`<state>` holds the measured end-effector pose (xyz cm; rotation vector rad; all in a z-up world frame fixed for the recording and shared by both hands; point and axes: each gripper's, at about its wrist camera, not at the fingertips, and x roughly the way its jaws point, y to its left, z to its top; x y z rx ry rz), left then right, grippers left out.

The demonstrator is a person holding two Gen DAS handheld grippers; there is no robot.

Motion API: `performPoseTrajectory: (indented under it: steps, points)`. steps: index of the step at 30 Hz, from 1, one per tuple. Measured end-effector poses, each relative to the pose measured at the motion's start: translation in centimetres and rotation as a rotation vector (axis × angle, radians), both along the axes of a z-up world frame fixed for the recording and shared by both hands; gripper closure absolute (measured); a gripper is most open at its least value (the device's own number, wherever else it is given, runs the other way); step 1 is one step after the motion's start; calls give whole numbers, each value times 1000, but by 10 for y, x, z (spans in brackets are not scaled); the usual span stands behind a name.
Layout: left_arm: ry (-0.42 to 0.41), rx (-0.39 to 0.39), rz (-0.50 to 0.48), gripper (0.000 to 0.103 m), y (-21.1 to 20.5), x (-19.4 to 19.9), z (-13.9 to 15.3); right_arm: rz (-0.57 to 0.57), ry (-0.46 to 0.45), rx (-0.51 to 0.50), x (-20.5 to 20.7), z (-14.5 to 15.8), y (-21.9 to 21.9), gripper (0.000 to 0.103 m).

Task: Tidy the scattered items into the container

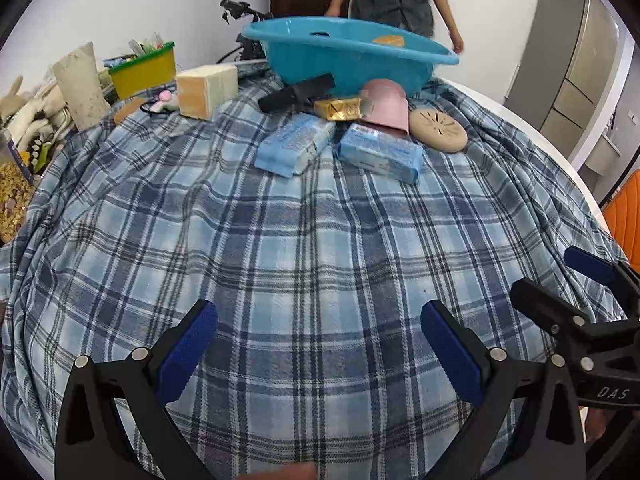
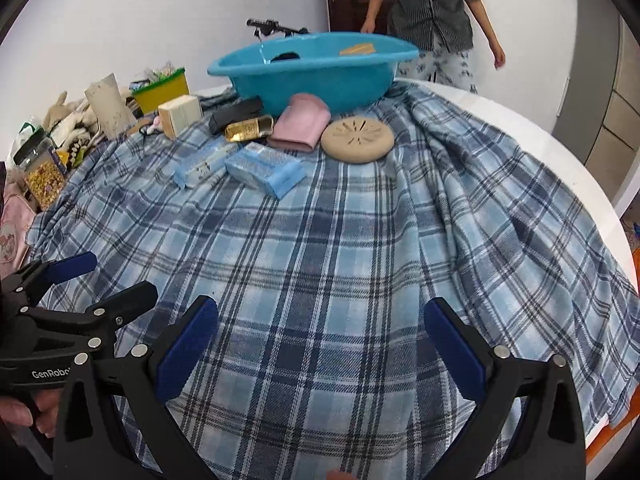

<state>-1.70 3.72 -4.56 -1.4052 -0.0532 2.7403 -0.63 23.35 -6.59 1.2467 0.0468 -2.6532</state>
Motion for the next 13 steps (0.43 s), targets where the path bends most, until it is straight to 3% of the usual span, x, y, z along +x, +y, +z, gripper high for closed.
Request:
performPoseTrajectory:
  steps: [13]
  points:
    - [53,17,6,0,-2,10,6,-4,12,-2,6,-3,-2,1]
